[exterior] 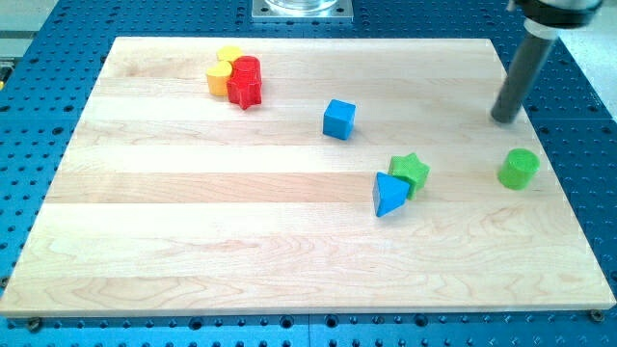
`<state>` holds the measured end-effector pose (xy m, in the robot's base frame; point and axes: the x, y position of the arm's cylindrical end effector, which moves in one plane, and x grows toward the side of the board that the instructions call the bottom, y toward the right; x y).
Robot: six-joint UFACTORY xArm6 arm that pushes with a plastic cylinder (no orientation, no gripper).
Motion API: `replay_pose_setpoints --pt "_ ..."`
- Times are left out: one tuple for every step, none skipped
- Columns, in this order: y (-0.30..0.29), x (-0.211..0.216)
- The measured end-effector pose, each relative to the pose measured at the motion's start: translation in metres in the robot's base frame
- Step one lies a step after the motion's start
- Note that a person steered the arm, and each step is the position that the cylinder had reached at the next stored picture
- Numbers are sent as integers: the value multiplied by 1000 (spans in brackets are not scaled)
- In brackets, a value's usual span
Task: Place the green blocks in a diagonal line
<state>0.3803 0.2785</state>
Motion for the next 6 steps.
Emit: replay_pose_setpoints --pt "15 60" --pt "4 91" --pt "-64 87" --pt "-199 87" --pt "-138 98" --pt "-160 117"
